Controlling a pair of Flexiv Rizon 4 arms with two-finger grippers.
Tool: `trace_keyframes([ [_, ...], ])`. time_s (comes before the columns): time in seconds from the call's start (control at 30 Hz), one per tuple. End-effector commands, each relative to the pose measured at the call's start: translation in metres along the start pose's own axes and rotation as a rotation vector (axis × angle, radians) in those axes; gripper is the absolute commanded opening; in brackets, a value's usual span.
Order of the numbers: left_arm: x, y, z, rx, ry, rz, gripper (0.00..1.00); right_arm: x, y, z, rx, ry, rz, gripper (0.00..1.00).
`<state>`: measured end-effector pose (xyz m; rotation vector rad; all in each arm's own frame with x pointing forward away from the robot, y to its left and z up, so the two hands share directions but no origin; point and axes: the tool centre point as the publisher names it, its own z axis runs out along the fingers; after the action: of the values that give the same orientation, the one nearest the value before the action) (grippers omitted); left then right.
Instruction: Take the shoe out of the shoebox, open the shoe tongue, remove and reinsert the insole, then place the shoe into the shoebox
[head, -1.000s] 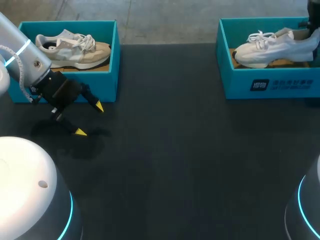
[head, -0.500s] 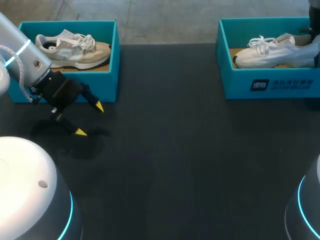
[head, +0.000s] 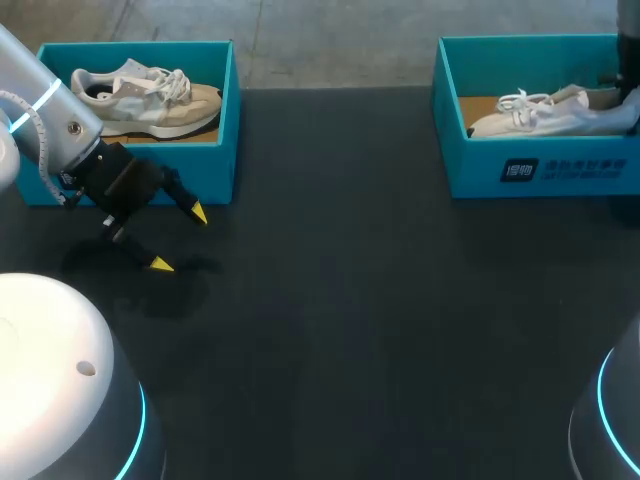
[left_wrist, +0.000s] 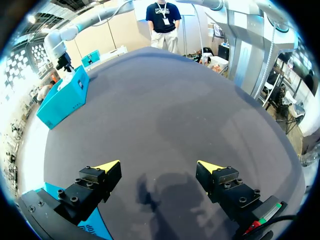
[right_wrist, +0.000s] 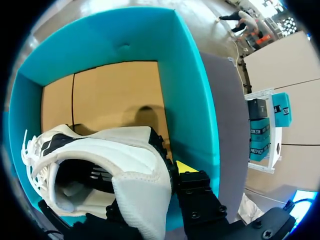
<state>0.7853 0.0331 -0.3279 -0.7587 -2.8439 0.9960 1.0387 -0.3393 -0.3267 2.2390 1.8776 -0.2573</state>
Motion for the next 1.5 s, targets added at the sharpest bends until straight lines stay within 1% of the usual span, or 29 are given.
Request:
trace_keyframes([
  [0.03,-0.001,0.000,0.000,-0.002,0.004,0.000,1.00,-0.002,-0.002,0.003,0.000,0.005,0.001,0.00],
  [0.43,-0.001,0.000,0.000,-0.002,0.004,0.000,1.00,-0.003,-0.003,0.018,0.012,0.020,0.001,0.00],
  [0.6,-0.001,0.000,0.000,-0.002,0.004,0.000,1.00,-0.001,-0.005,0.025,0.029,0.025,0.002,0.00],
  [0.8,-0.001,0.000,0.000,-0.002,0.004,0.000,1.00,-0.002,-0.010,0.023,0.029,0.026,0.008,0.00],
  [1.0,-0.001,0.000,0.000,-0.002,0.004,0.000,1.00,0.000,-0.014,0.030,0.038,0.029,0.011,0.00],
  [1.17,-0.001,0.000,0.000,-0.002,0.004,0.000,1.00,0.002,-0.016,0.035,0.046,0.033,0.010,0.00],
  [1.5,-0.001,0.000,0.000,-0.002,0.004,0.000,1.00,0.008,-0.016,0.038,0.043,0.045,0.001,0.00],
])
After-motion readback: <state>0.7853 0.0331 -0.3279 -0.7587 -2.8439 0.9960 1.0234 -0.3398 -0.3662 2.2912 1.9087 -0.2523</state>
